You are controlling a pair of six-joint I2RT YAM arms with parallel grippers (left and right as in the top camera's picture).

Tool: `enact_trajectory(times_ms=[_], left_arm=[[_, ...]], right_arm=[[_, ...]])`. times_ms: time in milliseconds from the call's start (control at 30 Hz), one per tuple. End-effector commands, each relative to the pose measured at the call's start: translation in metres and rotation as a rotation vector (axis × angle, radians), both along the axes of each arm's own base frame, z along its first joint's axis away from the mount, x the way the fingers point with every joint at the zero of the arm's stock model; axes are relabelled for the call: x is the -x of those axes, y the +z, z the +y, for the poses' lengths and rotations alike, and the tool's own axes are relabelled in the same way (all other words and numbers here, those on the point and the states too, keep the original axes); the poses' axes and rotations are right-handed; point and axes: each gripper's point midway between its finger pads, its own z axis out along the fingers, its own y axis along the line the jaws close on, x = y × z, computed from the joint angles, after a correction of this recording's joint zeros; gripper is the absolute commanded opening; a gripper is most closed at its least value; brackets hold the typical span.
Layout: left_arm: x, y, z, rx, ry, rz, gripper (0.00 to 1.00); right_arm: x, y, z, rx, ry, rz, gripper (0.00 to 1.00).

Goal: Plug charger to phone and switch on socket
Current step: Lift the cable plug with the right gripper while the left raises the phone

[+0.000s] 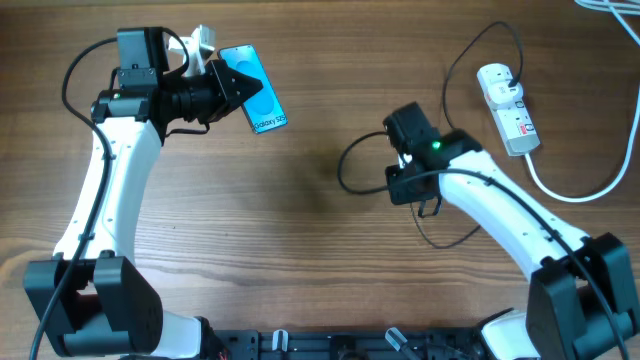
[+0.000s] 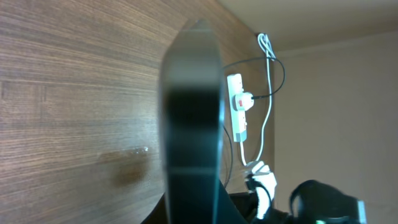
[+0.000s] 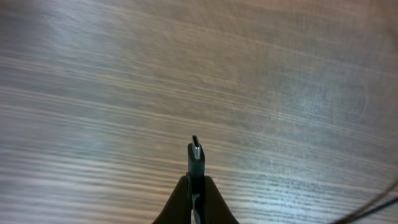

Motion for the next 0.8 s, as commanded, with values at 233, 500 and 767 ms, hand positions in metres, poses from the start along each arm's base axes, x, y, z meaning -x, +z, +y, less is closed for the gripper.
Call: enact_trajectory(times_ms=[233, 500, 767], left_arm=[[0.001, 0.002, 0.002, -0.013, -0.008, -0.015, 0.04], [0.002, 0.001, 0.002, -0.012, -0.008, -0.010, 0.04], [0.002, 0.001, 0.002, -0.012, -0.008, -0.011, 0.04]], right_arm=[[0.007, -0.068, -0.016, 0.044, -0.062, -0.044, 0.19], [0.013, -0.073, -0.008, -0.001, -0.054, -0.006, 0.38], [0.019, -0.074, 0.009, -0.092, -0.035, 0.032, 0.04]])
